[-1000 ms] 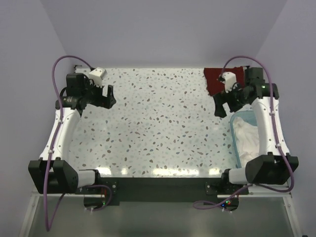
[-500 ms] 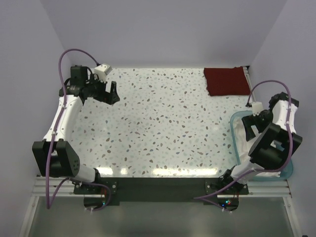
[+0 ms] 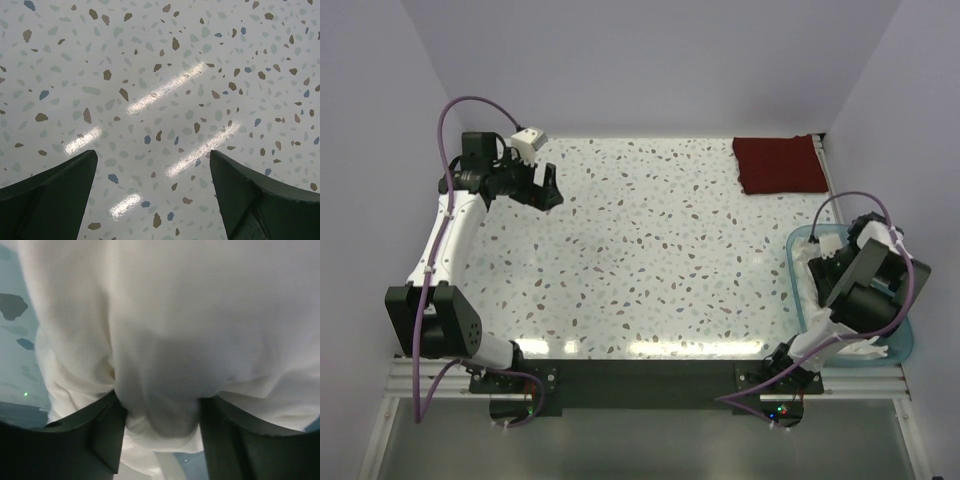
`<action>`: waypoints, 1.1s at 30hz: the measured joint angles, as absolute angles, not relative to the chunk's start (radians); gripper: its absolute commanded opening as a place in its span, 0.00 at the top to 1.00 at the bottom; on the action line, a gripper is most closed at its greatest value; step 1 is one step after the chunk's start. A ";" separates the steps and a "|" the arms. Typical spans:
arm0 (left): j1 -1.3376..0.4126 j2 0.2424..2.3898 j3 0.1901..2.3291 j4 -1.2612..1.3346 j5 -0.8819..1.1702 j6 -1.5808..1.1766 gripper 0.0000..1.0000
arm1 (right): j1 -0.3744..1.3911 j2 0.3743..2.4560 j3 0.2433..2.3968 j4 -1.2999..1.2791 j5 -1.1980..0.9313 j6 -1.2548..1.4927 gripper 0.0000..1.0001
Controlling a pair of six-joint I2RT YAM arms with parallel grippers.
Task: Fold and stack the t-shirts
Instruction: Grab the tshirt from the pile, then move the tshirt to the center of the board
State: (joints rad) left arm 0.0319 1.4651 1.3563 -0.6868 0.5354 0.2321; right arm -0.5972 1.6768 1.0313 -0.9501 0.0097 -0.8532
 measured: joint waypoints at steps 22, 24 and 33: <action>0.033 1.460 1.379 -0.682 0.615 0.179 0.00 | -0.326 1.431 2.133 -1.291 -0.566 -0.678 1.00; 0.035 1.457 1.398 -0.683 0.619 0.168 0.00 | -0.149 1.410 2.109 -1.276 -0.581 -0.598 1.00; 0.064 1.426 1.455 -0.698 0.651 0.153 0.00 | 0.369 1.500 1.808 -1.207 -0.505 -0.472 0.01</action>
State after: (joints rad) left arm 0.0635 1.4261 1.4551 -0.6979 0.6510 0.1532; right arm 0.3687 1.4998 1.8084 -1.2068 -0.5053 -0.4725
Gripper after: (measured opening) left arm 0.997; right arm 0.984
